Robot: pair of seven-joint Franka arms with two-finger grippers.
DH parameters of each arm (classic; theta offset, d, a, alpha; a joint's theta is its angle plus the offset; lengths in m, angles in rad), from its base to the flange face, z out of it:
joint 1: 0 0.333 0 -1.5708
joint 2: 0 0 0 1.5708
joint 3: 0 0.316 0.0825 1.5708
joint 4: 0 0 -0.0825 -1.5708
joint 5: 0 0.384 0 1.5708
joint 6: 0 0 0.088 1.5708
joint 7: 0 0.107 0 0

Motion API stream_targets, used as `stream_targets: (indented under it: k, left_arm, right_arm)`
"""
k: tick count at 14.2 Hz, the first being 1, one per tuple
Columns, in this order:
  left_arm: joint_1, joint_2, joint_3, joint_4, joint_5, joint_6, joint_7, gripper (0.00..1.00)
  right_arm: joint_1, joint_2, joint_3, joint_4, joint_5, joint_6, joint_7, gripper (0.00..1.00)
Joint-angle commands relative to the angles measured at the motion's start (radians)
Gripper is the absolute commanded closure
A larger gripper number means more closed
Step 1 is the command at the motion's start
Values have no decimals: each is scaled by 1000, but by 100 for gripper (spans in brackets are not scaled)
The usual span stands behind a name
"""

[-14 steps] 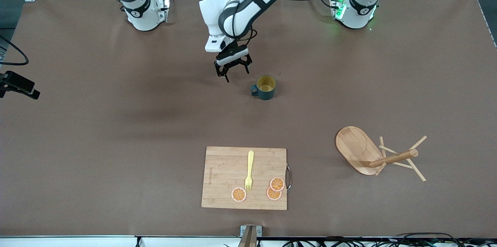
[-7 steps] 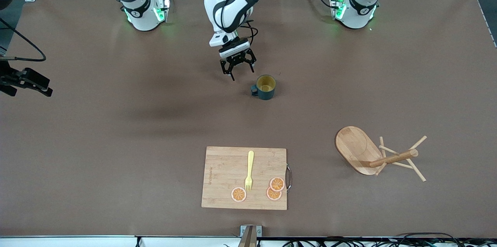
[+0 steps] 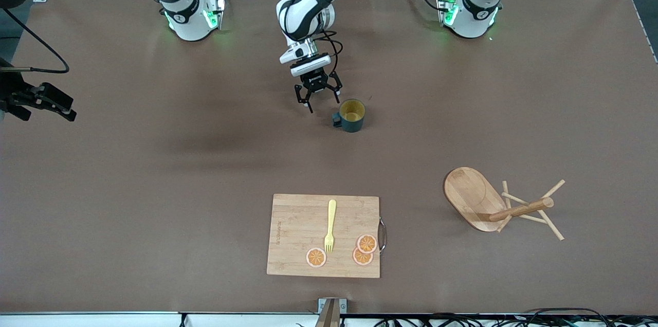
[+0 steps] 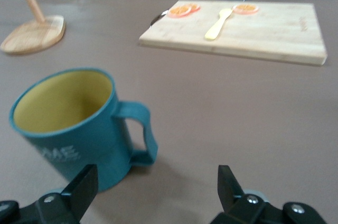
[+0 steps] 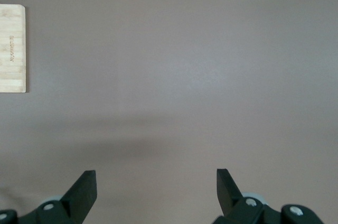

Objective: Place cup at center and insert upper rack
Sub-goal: 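Position the open left gripper beside the mug handle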

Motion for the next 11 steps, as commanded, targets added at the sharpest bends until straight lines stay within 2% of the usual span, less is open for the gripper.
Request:
stream_targets:
  k: [1,5,11]
  left_arm:
    - [-24,49,16,71,50,-29,-13,0]
    - [-84,83,74,84,82,-31,-56,0]
    - [-84,92,88,72,105,-31,-67,0]
  right_arm:
    - [-4,-15,1,10,-17,-1,11,0]
    - [5,-2,2,12,-17,1,17,0]
    - [33,-2,4,11,-14,-7,15,0]
